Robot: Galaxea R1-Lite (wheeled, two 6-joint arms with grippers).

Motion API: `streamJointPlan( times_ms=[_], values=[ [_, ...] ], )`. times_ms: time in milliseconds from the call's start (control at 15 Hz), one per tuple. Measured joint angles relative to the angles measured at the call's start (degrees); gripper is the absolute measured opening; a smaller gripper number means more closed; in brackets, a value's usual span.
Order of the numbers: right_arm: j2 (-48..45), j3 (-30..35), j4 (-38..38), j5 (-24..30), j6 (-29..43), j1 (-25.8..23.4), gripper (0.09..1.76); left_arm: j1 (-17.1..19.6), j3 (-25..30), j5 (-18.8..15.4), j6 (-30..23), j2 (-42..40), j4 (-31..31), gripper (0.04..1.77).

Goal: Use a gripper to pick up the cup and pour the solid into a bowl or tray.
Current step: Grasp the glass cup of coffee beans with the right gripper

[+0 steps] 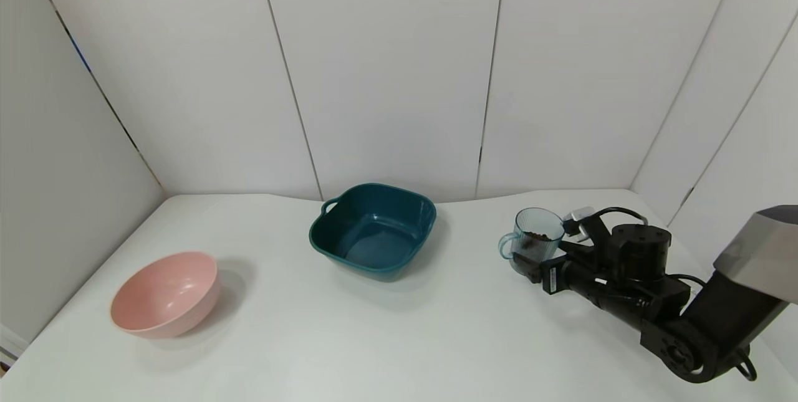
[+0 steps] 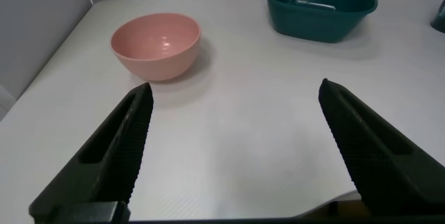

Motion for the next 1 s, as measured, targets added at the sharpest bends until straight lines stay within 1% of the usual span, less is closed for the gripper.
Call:
streamJointPlan(
  times_ms=[400,1000],
  values=[
    [3.5,-3.4,-3.7,-1.5,0.0,0.0,1.71,0.0,0.0,0.0,0.0,0.0,0.0,1.72],
    [6.6,-8.3,-3.6,-2.6,0.1,0.1,1.71,0.0,0.0,0.0,0.0,0.0,0.0,1.72]
  ],
)
